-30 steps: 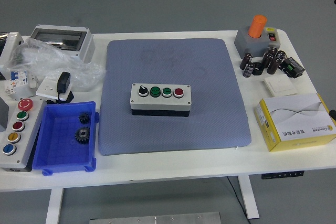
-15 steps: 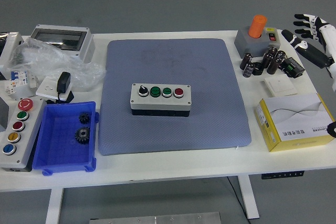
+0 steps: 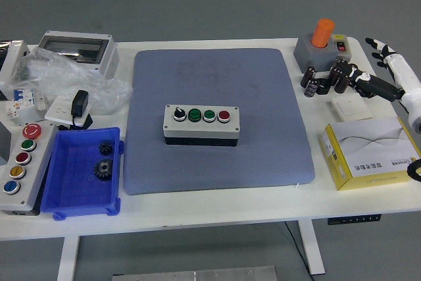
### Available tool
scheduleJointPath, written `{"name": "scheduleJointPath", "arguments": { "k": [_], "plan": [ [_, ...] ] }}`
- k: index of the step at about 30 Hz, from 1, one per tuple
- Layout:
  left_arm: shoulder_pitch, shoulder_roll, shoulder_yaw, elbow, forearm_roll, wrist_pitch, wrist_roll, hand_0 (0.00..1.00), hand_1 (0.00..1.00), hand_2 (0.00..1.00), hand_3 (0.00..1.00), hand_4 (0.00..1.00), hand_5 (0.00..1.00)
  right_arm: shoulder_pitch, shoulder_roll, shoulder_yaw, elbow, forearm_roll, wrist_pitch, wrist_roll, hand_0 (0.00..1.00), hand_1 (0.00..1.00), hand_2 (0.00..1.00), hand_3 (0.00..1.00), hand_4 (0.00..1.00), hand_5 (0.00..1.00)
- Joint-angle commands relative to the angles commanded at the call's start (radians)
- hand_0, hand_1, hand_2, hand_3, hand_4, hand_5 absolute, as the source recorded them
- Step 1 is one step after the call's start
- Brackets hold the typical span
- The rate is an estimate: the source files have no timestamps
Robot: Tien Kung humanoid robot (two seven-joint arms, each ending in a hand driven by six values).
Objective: Pick up the button,place it on the desk,press the button,press the button
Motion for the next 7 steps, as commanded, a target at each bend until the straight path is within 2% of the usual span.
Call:
{"name": "scheduleJointPath", "arguments": {
  "k": [3,4,7],
  "plan": [
    [0.004,-0.004,0.004,0.001,-0.003,-0.009,0.013,0.632,0.647,0.615,0.620,0.584,0.339,-0.006,0.001,-0.002,0.010,0.051,-0.020,0.033,0.945,0.968,0.998,0.998,0.998,0.624],
    [0.006,-0.004,0.003,0.001,-0.005,-0.004,0.010,0.636,0.661,0.642,0.646,0.571,0.384,-0.008,-0.001,-0.006,0.013,0.044,-0.031,0.034,0.903,0.931,0.984,0.998,0.998,0.646],
    [0.008,-0.003,0.001,0.002,-0.009,0.006,0.002,0.636,0.661,0.642,0.646,0.571,0.384,-0.027,-0.007,-0.020,0.020,-0.003,-0.064,0.026,0.903,0.931,0.984,0.998,0.998,0.646]
  ]
}}
